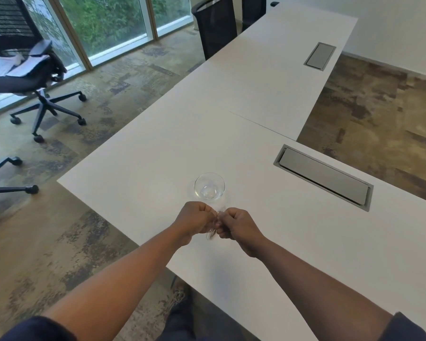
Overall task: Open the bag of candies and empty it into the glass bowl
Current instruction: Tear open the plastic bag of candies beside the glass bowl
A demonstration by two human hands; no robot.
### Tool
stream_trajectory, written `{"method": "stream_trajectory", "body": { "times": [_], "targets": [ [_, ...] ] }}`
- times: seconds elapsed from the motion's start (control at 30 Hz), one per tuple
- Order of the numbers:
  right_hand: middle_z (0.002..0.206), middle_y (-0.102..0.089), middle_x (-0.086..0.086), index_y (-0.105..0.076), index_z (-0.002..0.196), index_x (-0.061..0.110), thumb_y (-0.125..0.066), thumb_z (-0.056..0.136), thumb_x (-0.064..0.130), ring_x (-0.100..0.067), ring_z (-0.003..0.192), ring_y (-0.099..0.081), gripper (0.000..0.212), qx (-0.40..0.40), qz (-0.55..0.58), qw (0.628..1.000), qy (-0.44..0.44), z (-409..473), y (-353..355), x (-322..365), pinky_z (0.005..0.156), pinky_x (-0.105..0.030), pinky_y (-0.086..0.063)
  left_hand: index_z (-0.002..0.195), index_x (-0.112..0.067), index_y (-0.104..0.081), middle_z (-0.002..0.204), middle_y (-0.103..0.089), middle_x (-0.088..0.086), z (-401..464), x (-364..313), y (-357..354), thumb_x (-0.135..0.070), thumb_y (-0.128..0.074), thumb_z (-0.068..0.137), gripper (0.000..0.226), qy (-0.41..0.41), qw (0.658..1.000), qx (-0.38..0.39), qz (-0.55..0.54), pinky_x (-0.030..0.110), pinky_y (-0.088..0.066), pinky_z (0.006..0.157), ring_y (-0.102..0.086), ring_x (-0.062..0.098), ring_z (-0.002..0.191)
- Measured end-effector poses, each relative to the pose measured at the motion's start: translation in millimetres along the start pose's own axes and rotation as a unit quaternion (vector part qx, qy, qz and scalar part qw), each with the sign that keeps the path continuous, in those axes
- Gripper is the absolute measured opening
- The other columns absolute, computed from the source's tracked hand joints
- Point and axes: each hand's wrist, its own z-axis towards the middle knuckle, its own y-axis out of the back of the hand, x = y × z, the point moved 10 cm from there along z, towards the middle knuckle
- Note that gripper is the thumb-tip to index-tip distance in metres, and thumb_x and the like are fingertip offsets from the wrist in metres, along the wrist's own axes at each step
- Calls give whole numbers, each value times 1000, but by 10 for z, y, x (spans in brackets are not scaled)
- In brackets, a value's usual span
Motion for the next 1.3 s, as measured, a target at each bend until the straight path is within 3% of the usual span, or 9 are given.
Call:
{"method": "stream_trajectory", "body": {
  "times": [0.17, 0.27, 0.4, 0.53, 0.77, 0.87, 1.07, 1.23, 1.3],
  "targets": [
    [71, -72, -8, -66, 69, 14, -57, 103, 14, -20, 60, -61, 36, -13, -7, 1000, 5, 17, 44, 0, 60, -27, -55, 70, -14, -71, 58, -69, -8, -49, -198, 34, -4, -63, 87, 21, -72, 989, -64, 115, 18, -51, 53, -65, 5, 52],
    [75, -71, -12, -62, 76, 9, -63, 96, 21, -20, 59, -61, 24, -14, 1, 1000, -15, 6, 36, -32, 59, -28, -55, 76, -12, -73, 64, -71, -6, -95, -294, -3, -4, -62, 88, 18, -105, 980, -75, 155, 18, -49, 53, -64, 3, 53],
    [79, -69, -12, -72, 92, 4, -63, 91, 29, -19, 60, -61, 26, 30, -17, 997, -76, -20, -45, -146, 59, -29, -56, 73, -8, -74, 58, -70, -4, -84, -307, 28, 3, -62, 84, 20, -100, 985, -70, 122, 33, -64, 66, -67, 11, 55],
    [75, -69, -7, -70, 91, 7, -63, 90, 28, -16, 59, -60, 23, 52, -34, 994, -85, -50, -91, -169, 59, -27, -54, 80, -1, -75, 61, -70, -8, -83, -283, -1, 8, -63, 82, 15, -81, 992, -48, 85, 41, -66, 78, -69, 18, 67],
    [79, -73, -7, -68, 89, 10, -55, 97, 31, -16, 65, -62, 26, 57, -46, 995, -62, -91, -103, -104, 58, -25, -53, 70, -9, -74, 55, -70, -4, -67, -188, 1, 9, -68, 79, 21, -44, 998, -39, 34, 33, -64, 69, -68, 17, 62],
    [81, -72, -7, -70, 92, 9, -56, 99, 34, -15, 65, -62, 30, 53, -38, 996, -64, -88, -91, -120, 58, -27, -54, 78, -6, -74, 69, -72, 7, -50, -162, 16, 7, -75, 75, 13, -36, 999, -35, 14, 39, -66, 75, -71, 20, 68],
    [76, -72, -5, -66, 89, 9, -56, 106, 29, -12, 60, -61, 28, 45, -17, 997, -58, -50, -63, -113, 55, -25, -51, 95, 4, -71, 93, -75, 28, -48, -87, 55, 8, -78, 77, 19, -14, 999, -24, -18, 31, -65, 67, -74, 24, 72],
    [71, -72, -6, -66, 82, 5, -54, 106, 18, -13, 59, -63, 30, 13, -49, 999, -15, -17, -31, -10, 57, -23, -53, 87, -2, -71, 80, -72, 17, -74, -130, 67, 11, -77, 74, 20, -26, 998, -50, -23, 30, -66, 64, -72, 19, 63],
    [71, -73, -8, -66, 80, 4, -53, 104, 13, -14, 59, -64, 28, -7, -50, 999, -5, -6, -3, 16, 58, -24, -55, 86, -2, -71, 81, -72, 16, -84, -157, 123, 12, -74, 73, 20, -32, 996, -81, -11, 39, -68, 71, -71, 22, 67]
  ]
}}
